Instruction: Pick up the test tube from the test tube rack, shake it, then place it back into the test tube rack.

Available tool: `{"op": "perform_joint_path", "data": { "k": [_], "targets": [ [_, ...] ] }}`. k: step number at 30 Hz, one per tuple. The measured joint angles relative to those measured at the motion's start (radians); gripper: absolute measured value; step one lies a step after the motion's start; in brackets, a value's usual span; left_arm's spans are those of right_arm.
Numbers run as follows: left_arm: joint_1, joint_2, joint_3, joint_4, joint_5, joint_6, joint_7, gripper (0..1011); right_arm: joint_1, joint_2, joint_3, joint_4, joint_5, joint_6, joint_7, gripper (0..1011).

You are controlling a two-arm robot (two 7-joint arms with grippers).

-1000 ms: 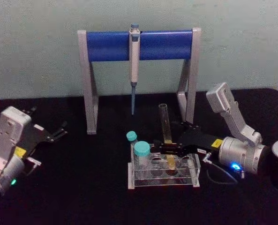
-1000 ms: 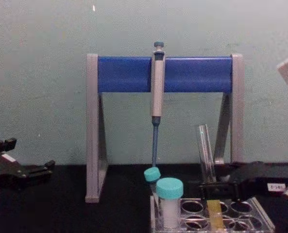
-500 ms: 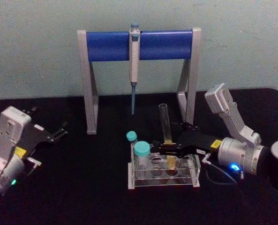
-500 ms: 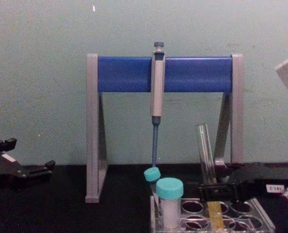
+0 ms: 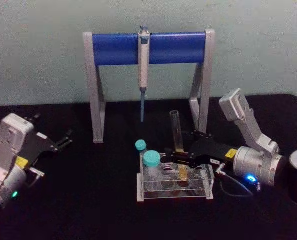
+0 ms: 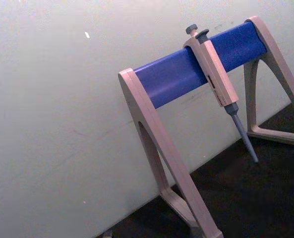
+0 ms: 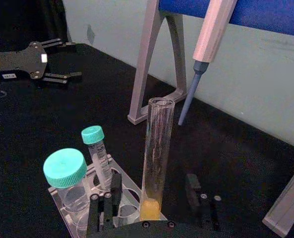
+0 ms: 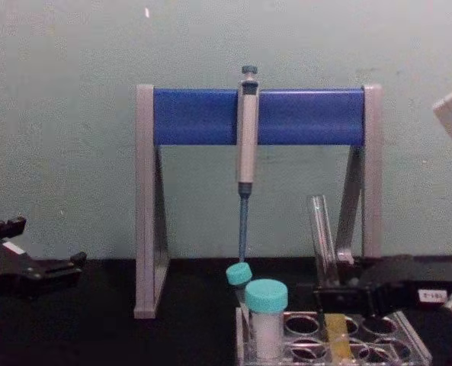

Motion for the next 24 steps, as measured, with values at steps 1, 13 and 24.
{"op": "perform_joint_path", "data": {
  "k": [1, 13, 24],
  "targets": [
    [0.0, 0.0, 0.0, 0.0, 0.0, 0.0, 0.0, 1010, 0.0, 0.0, 0.0, 0.0, 0.0, 0.0, 0.0, 821],
    [0.0, 0.0, 0.0, 0.0, 0.0, 0.0, 0.0, 1010, 0.0, 0.0, 0.001, 0.0, 0.001, 0.0, 0.0, 444],
    [0.0, 0.0, 0.0, 0.0, 0.0, 0.0, 0.0, 1010, 0.0, 0.0, 0.001, 0.0, 0.002, 0.0, 0.0, 229]
  ]
}}
